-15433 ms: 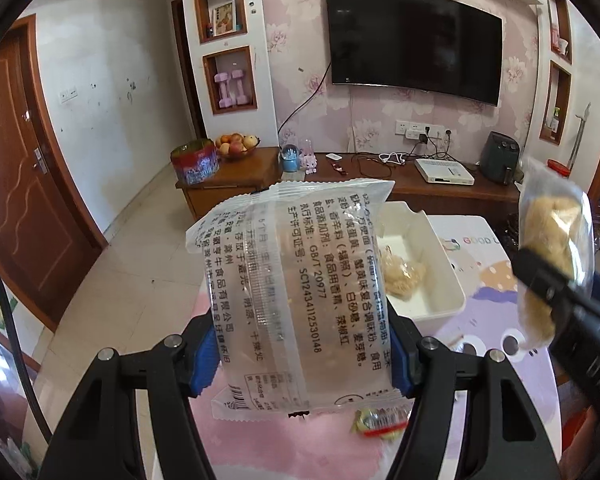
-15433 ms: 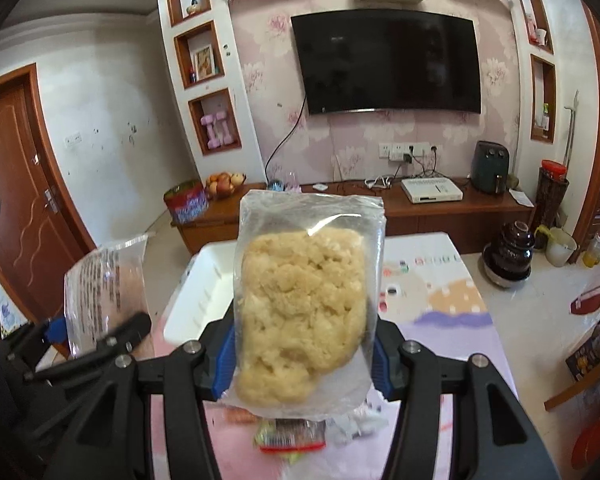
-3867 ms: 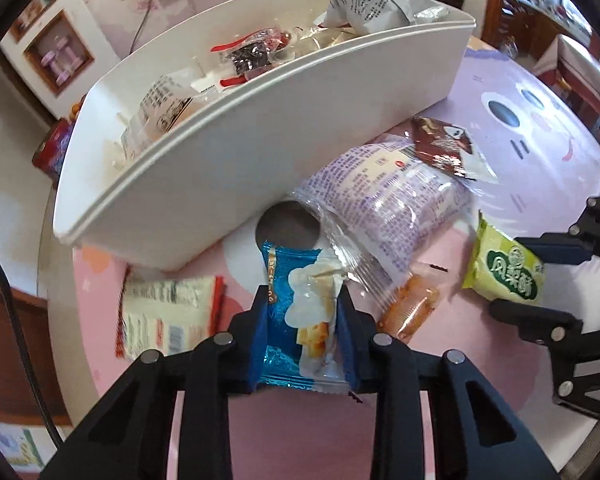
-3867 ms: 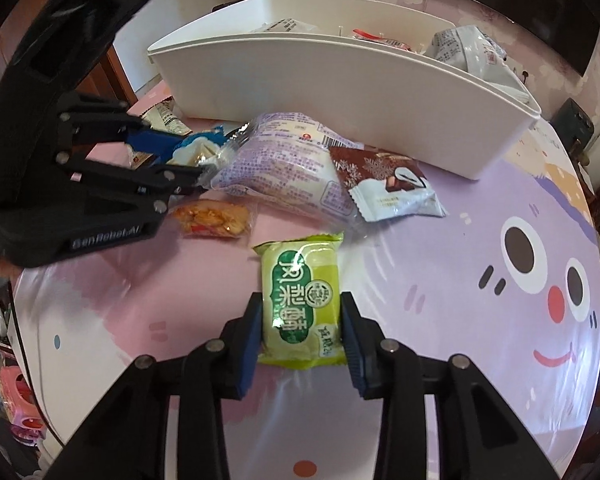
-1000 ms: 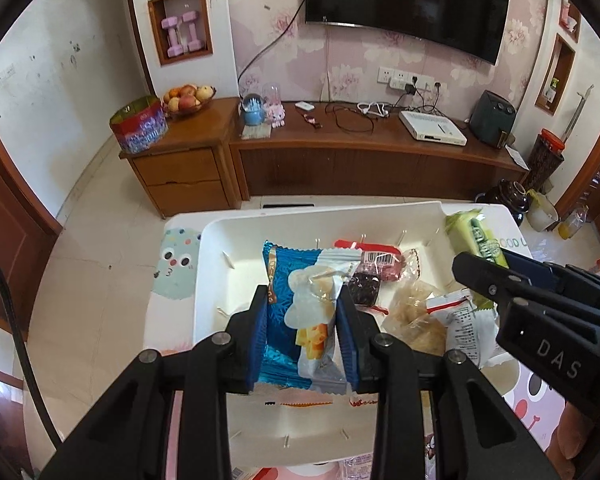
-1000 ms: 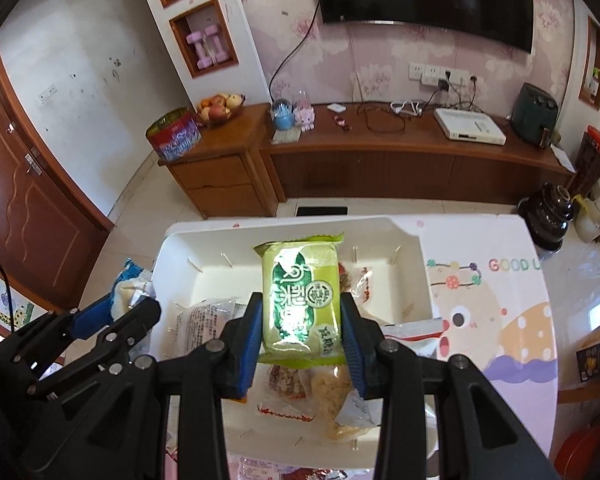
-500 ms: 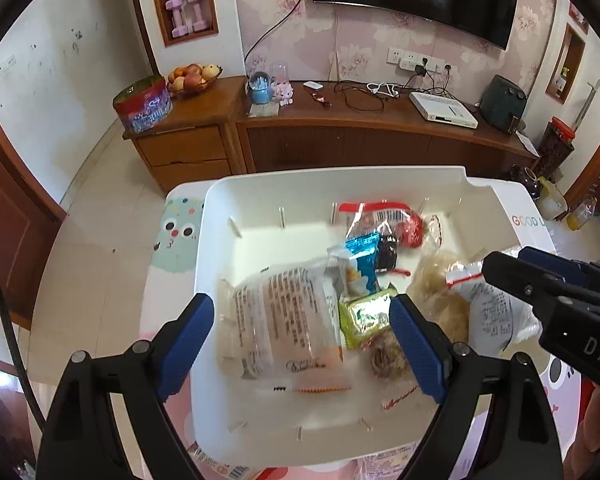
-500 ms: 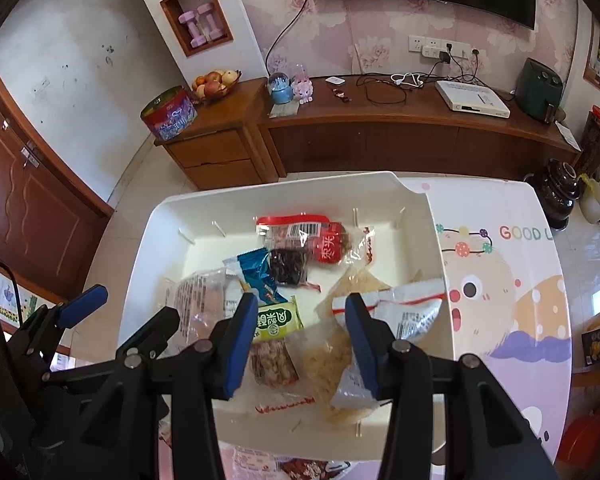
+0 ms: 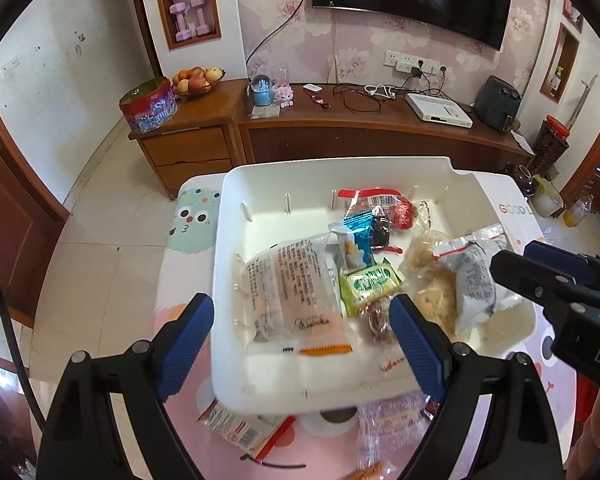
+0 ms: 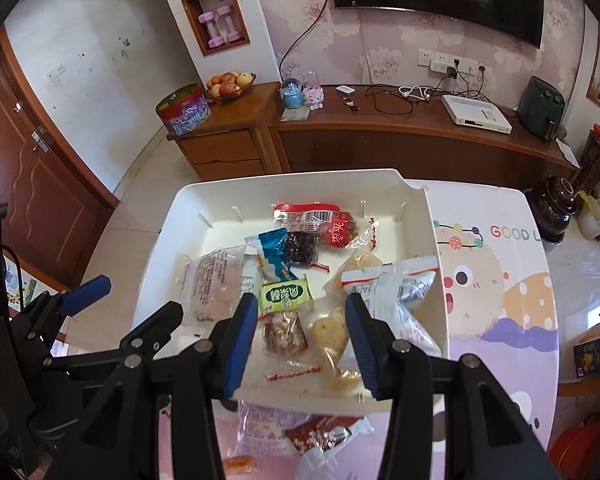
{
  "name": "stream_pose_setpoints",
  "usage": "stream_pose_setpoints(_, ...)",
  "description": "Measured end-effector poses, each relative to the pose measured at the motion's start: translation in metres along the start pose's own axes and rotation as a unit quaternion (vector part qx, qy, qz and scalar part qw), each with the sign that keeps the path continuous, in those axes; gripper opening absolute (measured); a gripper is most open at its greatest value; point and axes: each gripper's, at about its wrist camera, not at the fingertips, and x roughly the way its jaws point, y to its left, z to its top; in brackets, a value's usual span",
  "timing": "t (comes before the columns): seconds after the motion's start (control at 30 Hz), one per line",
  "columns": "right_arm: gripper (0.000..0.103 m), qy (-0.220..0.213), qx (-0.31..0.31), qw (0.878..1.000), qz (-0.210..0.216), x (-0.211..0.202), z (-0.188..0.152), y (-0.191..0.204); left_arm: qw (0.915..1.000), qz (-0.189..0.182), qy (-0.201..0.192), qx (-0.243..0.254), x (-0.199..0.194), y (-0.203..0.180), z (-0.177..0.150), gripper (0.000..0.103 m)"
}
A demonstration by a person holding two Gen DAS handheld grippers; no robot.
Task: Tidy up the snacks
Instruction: 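Withdraw both tools from the tray toward the last snacks, then grasp the chocolate-wafer packet with the right tool while the left tool grasps the orange stick snack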
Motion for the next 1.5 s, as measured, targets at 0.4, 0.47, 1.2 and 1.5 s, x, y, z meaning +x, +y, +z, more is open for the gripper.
stream_pose_setpoints(0.4, 0.046, -0.037, -0.024, 0.999, 0.011, -0.075, -0.041, 0.014, 0.999, -0.015, -0.041, 0.001, -0.082, 0.017, -0.041, 0.09)
stream_pose_setpoints(0.47, 0.046, -0.043, -0.031, 0.998, 0.014, -0.087, -0.052, 0.018, 0.9986, -0.019, -0.05, 0.004, -0.095, 0.017, -0.05, 0.091)
stream_pose_setpoints(1.2, 0.047, 0.028, 0.009, 0.999, 0.012, -0.044, -0.154, -0.015, 0.9952, -0.063, 0.0, 0.075, -0.04, -0.019, -0.177, 0.093)
stream_pose_setpoints(1.5, 0.047, 0.084, 0.109, 0.99, 0.024, 0.02, -0.154, -0.055, 0.9913, -0.052, 0.038, 0.115, 0.018, -0.044, -0.195, 0.086)
